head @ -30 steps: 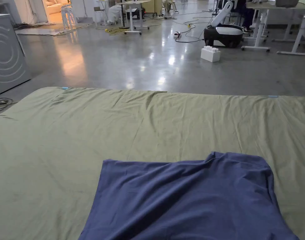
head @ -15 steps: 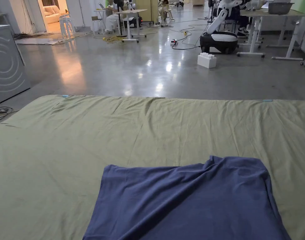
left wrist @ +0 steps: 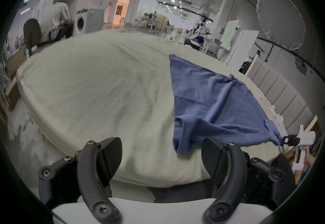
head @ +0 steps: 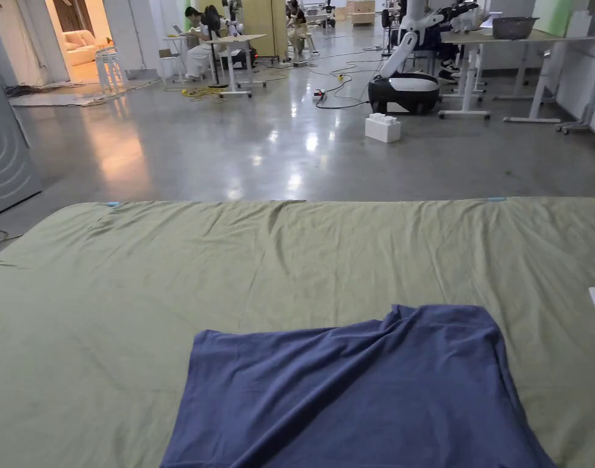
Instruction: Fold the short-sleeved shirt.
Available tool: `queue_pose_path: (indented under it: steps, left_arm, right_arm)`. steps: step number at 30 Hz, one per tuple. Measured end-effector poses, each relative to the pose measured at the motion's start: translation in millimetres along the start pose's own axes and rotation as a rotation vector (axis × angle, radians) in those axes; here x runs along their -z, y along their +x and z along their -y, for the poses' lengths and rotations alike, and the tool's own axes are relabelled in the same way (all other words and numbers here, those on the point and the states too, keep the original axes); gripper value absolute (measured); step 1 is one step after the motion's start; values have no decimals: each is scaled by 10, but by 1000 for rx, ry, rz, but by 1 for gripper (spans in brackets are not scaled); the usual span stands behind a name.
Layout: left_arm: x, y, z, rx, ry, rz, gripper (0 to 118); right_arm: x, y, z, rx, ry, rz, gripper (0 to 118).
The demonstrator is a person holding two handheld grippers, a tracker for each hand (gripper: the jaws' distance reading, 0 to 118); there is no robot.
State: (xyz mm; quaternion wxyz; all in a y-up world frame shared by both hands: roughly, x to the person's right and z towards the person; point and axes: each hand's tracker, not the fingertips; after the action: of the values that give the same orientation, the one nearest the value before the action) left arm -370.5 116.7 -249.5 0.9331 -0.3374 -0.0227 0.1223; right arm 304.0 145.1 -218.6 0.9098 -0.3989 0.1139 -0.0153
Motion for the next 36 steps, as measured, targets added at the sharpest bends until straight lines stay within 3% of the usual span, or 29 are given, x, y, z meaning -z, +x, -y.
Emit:
queue_pose_path:
  steps: [4, 7, 14, 17, 19, 21, 22, 23, 24, 25, 27, 30, 36]
  left_arm:
    - [-629, 248, -114, 160, 144, -5, 96]
    - [-1057, 548, -213, 230, 229, -45, 100]
    - [-1499, 1295, -517, 165, 481, -31, 98]
    - [-1590, 1526, -646, 140, 527, 2, 83]
    - [-1671, 1667, -687, 170, 555, 2, 62]
    - [-1747, 1787, -694, 223, 614, -52, 58]
    - [-1775, 1823, -689, 242, 630, -62, 49]
    - [-1799, 1835, -697, 242, 623, -45, 34]
    - [-1805, 1832, -691, 245, 620, -11, 13]
    - [-1817, 1838, -694, 242, 615, 15, 7]
    - [-1824, 1863, -699, 266, 583, 70, 0]
    - [-1816, 1877, -680, 299, 584, 57, 0]
    - [-1726, 1784, -722, 287, 542, 65, 0]
  right_arm:
    - [-357, 89, 33, 100, 150, -5, 85]
    - [-687, -151, 42, 177, 305, 24, 85]
    - [-1089, -820, -303, 112, 545, 55, 85]
    - [-1167, -1056, -539, 69, 632, 112, 79]
    - [-1231, -1143, -647, 39, 678, 115, 63]
    - [-1278, -1184, -711, 16, 693, 105, 60]
    - [-1284, -1191, -730, 16, 682, 98, 53]
    - [-1298, -1213, -744, 9, 681, 92, 40]
    - [-1293, -1228, -746, 7, 679, 90, 17]
    - [-1285, -1245, -744, 2, 682, 95, 6]
    - [-1301, -1249, -714, -6, 677, 96, 1]
    - [-1218, -1284, -701, -33, 655, 120, 0]
    - [-1155, -1267, -622, -13, 604, 114, 0]
